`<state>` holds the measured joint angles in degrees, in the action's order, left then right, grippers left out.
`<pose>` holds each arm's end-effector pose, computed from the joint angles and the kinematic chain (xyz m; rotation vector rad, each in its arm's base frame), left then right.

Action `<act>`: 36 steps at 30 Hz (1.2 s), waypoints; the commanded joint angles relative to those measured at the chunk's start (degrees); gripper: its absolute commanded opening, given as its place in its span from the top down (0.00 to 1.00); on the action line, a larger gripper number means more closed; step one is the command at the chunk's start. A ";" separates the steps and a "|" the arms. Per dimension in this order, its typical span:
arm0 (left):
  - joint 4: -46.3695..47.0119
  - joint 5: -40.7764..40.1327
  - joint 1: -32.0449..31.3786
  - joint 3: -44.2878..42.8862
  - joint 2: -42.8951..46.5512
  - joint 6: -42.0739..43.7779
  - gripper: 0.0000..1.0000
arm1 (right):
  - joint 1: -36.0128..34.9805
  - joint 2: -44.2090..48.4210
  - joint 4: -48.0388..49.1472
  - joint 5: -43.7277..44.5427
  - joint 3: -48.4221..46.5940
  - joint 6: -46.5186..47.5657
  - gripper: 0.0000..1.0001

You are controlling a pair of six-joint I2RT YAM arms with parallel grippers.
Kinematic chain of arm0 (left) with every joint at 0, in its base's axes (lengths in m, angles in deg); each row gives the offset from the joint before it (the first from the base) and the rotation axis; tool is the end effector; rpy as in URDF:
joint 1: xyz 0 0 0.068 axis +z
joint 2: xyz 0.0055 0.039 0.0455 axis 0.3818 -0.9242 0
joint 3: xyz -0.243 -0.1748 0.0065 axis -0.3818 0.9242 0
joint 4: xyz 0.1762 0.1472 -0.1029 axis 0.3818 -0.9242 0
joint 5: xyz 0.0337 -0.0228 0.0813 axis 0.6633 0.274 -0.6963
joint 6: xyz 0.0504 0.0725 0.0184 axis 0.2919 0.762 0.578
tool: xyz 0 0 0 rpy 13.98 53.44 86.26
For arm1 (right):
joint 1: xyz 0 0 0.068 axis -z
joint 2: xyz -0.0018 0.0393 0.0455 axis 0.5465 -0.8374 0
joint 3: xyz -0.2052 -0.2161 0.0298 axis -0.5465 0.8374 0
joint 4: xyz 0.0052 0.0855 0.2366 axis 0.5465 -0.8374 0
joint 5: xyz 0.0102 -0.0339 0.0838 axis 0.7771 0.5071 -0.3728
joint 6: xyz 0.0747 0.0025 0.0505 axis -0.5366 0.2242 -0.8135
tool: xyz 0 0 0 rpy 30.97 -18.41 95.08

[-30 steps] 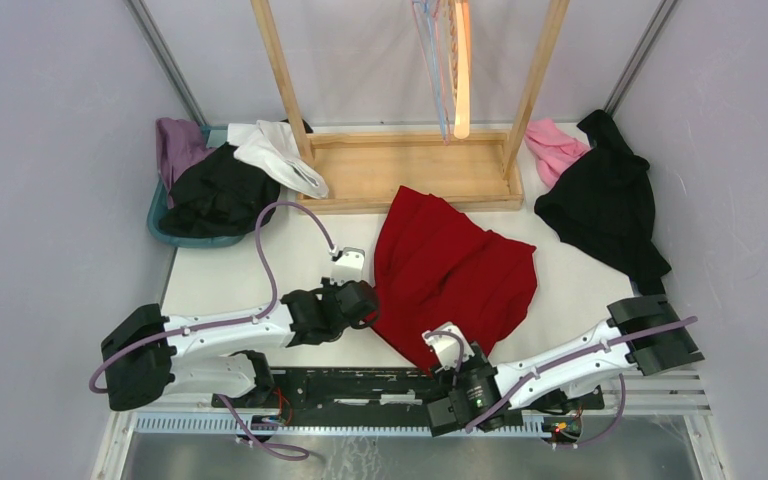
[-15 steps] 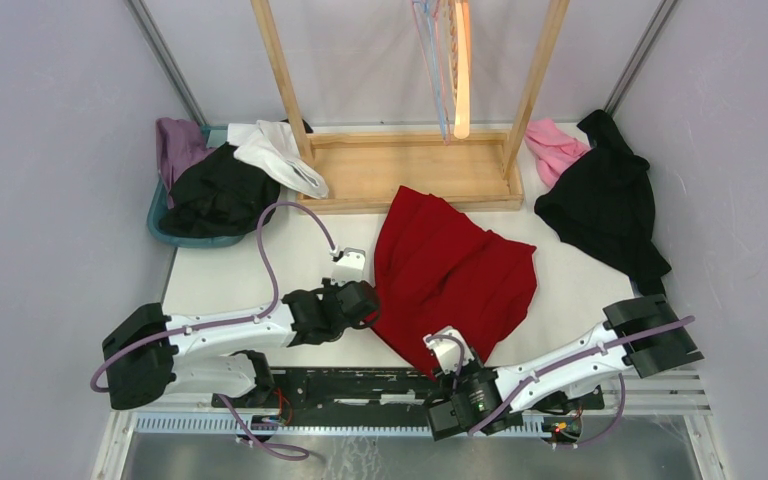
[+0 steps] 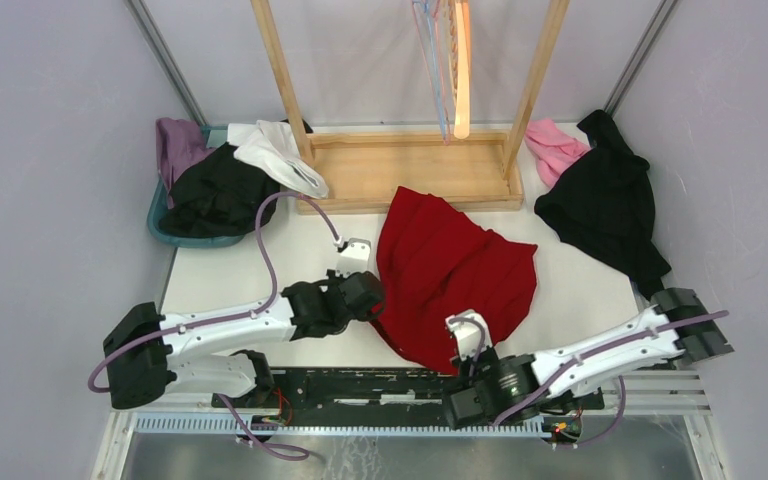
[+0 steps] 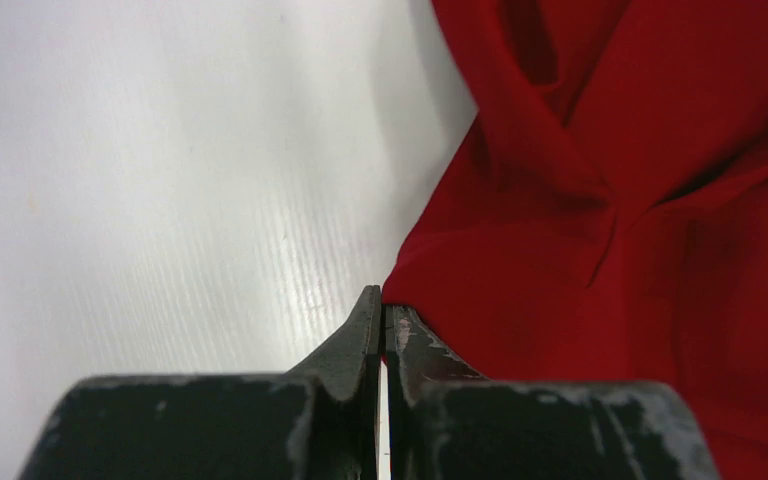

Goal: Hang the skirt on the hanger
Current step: Flatten out the skirt at the center of the board.

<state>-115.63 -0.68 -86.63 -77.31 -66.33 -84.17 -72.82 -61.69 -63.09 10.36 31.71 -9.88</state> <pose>0.1375 -0.1727 0.2054 0.2208 2.3123 -0.0566 0.0089 0.1541 0.1813 -0.4849 2.4129 0.1003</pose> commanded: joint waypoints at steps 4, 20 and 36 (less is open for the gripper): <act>-6.10 -2.72 0.12 -16.84 3.61 6.25 0.97 | 4.23 11.68 -18.67 14.91 -17.14 7.04 0.99; -23.79 0.29 12.89 -75.08 -16.48 24.03 0.97 | 31.60 6.98 -17.42 18.16 -59.53 53.61 0.99; -20.31 15.08 30.69 -102.07 -33.52 27.43 0.97 | 73.49 -19.34 2.55 -19.22 -84.49 73.81 0.99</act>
<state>-142.84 8.74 -59.40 -175.79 -98.48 -59.80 -3.14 -76.86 -68.16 -1.38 -41.75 58.97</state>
